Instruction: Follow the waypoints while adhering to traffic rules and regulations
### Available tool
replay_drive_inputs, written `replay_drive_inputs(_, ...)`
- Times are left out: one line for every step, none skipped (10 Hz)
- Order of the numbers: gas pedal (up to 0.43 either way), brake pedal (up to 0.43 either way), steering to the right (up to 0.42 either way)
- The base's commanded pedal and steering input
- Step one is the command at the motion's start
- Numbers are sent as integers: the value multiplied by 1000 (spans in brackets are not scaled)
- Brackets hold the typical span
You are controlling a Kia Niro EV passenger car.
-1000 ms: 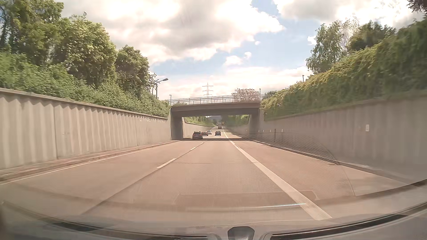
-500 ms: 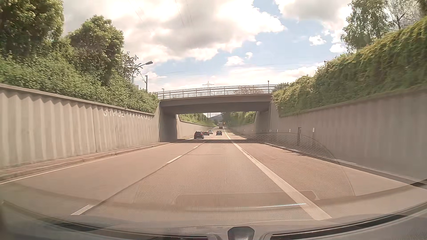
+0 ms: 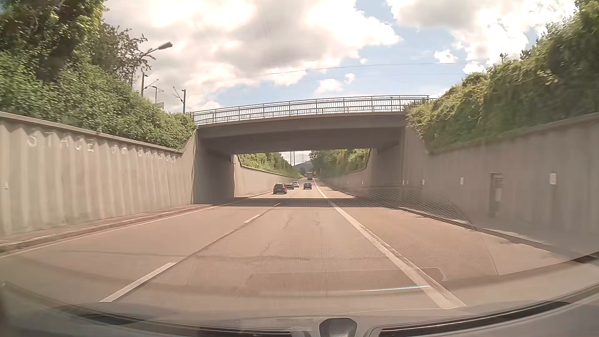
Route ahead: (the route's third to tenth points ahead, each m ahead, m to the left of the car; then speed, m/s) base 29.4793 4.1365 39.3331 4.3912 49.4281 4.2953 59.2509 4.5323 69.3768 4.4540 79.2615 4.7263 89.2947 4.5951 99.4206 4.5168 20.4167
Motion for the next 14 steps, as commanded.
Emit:
replay_drive_inputs(118, 0, 0)
replay_drive_inputs(118, 0, 0)
replay_drive_inputs(130, 0, 0)
replay_drive_inputs(130, 0, 0)
replay_drive_inputs(130, 0, 0)
replay_drive_inputs(130, 0, 0)
replay_drive_inputs(130, 0, 0)
replay_drive_inputs(130, 0, 0)
replay_drive_inputs(130, 0, 0)
replay_drive_inputs(130, 0, 0)
replay_drive_inputs(130, 0, 0)
replay_drive_inputs(130, 0, 0)
replay_drive_inputs(130, 0, 0)
replay_drive_inputs(130, 0, 0)
